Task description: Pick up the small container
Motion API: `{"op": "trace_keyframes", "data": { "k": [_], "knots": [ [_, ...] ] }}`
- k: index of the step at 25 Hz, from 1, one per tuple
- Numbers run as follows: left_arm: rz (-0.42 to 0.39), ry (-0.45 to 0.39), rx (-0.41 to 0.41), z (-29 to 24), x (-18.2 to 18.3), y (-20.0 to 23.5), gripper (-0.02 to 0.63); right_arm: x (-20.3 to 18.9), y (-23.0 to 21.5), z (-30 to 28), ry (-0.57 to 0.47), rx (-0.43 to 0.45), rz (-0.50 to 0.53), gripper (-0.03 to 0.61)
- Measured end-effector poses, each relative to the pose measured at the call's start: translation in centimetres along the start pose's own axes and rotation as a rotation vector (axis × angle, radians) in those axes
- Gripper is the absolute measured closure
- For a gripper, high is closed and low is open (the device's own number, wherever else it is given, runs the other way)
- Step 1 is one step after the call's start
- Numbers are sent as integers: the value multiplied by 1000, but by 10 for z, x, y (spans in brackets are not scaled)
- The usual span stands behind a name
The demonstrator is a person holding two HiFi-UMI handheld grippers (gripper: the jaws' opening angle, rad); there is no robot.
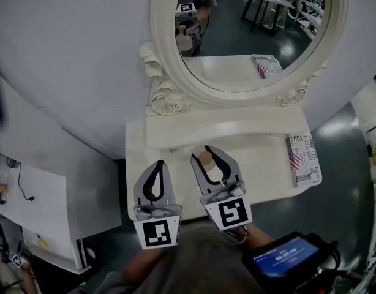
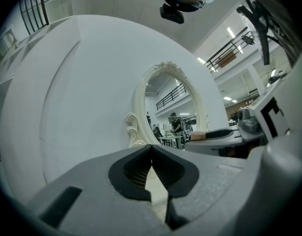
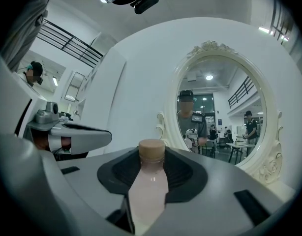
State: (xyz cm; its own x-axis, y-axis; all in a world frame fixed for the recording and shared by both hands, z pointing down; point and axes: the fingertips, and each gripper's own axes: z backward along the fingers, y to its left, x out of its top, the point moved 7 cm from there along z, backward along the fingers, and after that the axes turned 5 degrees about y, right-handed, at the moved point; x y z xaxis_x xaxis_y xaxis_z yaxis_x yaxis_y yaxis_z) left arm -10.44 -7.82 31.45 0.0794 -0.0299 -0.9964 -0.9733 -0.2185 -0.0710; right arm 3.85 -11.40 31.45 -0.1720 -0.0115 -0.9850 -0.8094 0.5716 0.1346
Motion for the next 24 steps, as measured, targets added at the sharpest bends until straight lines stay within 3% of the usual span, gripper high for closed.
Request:
{"op": "trace_keyframes", "data": {
  "k": [24],
  "knots": [
    [-4,12,-10,0,-1,-1,600,-2,0,1,5,-1,-7,439]
  ]
}}
